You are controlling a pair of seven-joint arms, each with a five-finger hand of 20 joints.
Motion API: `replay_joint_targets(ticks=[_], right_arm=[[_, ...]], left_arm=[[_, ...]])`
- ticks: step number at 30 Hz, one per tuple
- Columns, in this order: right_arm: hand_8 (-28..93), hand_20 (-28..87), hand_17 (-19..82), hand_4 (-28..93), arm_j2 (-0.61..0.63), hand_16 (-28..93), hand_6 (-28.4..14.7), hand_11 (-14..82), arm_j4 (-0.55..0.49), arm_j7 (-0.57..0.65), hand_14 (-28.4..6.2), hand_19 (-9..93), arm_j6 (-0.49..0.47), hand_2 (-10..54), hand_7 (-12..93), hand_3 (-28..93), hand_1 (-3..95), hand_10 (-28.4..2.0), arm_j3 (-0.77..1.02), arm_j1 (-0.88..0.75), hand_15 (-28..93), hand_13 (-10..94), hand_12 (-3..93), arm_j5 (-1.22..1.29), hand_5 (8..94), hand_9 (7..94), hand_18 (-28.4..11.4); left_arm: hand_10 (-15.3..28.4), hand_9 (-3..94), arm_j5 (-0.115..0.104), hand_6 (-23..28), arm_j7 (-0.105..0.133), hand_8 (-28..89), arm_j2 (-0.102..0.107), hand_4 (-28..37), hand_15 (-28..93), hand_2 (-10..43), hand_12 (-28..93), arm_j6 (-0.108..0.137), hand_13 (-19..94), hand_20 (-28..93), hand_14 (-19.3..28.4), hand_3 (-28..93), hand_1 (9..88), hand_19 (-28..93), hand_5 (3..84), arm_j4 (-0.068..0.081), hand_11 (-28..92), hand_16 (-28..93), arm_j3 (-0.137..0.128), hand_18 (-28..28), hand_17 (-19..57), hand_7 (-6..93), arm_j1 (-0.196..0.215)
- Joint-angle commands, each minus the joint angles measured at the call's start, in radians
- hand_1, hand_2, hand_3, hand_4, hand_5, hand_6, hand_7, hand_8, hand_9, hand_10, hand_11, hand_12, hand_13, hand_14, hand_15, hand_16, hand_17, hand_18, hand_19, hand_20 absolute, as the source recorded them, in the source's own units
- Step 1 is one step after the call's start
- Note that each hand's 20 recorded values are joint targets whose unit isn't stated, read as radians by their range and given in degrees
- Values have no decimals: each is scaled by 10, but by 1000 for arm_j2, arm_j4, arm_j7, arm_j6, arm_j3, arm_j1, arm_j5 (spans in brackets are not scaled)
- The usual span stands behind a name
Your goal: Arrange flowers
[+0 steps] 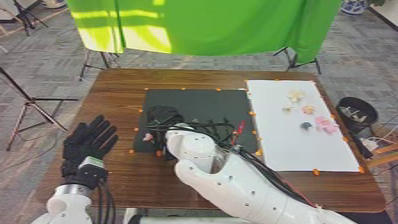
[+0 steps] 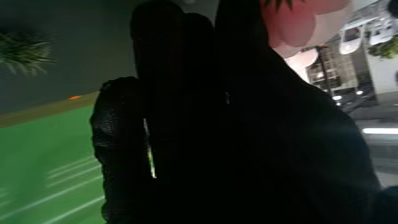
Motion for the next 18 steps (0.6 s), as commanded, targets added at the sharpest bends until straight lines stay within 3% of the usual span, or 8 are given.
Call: replay_joint_targets(ticks=[1, 14, 16, 18], right_arm=[[19, 305, 396, -283, -1, 441, -3, 61, -21, 28, -63, 873, 18, -95, 169, 709, 618, -118, 18, 3, 334, 769, 217, 39, 766, 781, -206], [-31, 296, 386, -283, 17, 420, -6, 109, -65, 25, -66, 864, 32, -95, 168, 716, 614, -123, 16, -14, 354, 749, 158, 47, 704, 728, -207], [-31, 296, 386, -283, 25, 420, -9, 109, -72, 24, -65, 864, 94, -95, 168, 714, 611, -124, 8, -9, 354, 748, 153, 71, 703, 719, -208], [-29, 295, 387, -279, 26, 420, -13, 110, -74, -57, -69, 864, 78, -95, 166, 725, 594, -125, 29, -12, 356, 745, 149, 56, 699, 713, -208]], left_arm=[[163, 343, -1, 100, -15, -81, -10, -283, 430, 156, 118, 4, 243, 88, 171, 729, 280, 361, 430, 0, 275, -73, -12, 151, -63, 147, 25], [162, 346, -4, 99, -14, -81, -8, -276, 437, 144, 120, -1, 247, 88, 171, 725, 296, 363, 429, -2, 284, -75, -25, 150, -63, 150, 34], [162, 346, -4, 100, -14, -82, -7, -275, 437, 144, 120, -7, 247, 88, 171, 722, 297, 363, 429, 2, 285, -76, -23, 150, -63, 150, 30], [162, 345, -24, 99, 6, -82, -3, -276, 438, 148, 119, 12, 246, 88, 171, 719, 292, 363, 429, -1, 284, -76, -21, 150, -63, 150, 26]])
